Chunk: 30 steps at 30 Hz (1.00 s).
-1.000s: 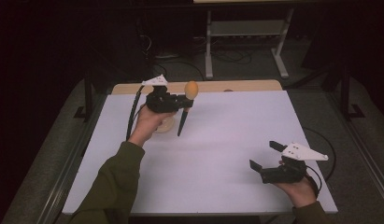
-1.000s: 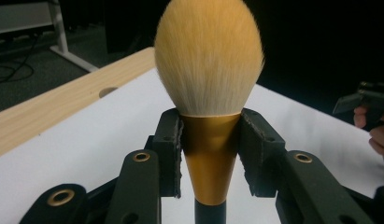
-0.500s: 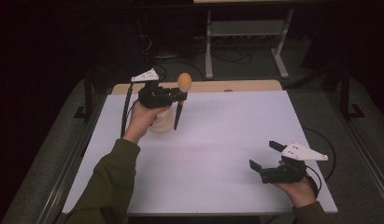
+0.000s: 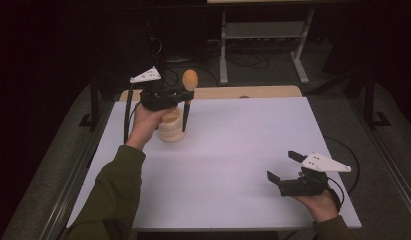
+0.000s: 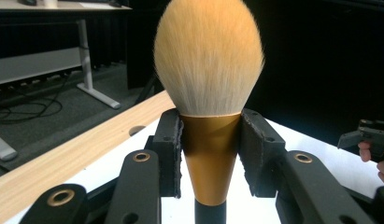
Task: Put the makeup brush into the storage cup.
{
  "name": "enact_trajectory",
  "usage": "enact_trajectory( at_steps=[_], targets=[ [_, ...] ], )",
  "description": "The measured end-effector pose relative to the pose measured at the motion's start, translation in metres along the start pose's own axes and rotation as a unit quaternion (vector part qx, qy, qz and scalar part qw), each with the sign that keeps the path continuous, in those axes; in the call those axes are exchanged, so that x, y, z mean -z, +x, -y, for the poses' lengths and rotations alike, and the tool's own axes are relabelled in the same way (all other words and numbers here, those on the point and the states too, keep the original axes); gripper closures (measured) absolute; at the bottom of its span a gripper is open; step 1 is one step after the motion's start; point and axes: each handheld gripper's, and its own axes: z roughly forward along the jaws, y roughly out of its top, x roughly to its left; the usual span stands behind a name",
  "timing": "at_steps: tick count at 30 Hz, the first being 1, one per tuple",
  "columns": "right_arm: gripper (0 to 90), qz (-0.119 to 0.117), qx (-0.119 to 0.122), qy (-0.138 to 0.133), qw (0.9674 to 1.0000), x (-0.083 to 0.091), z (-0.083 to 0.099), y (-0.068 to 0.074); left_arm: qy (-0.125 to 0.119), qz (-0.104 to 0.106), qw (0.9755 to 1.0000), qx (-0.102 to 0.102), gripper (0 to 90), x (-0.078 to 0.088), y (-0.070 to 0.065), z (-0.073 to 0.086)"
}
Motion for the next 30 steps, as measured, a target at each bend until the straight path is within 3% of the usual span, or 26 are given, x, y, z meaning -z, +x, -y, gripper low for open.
enact_trajectory(
  at_steps=[11,30],
  targets=[
    [0.0,0.000,0.000,-0.001,1.0000,0.000,0.000,0.000,-0.027,-0.017,0.9994,-0.010,62.5,0.013,0.007,-0.008],
    [0.0,0.001,0.000,-0.002,1.0000,0.000,0.000,-0.001,-0.042,-0.085,0.9951,-0.030,62.5,0.030,0.021,-0.005]
  ],
)
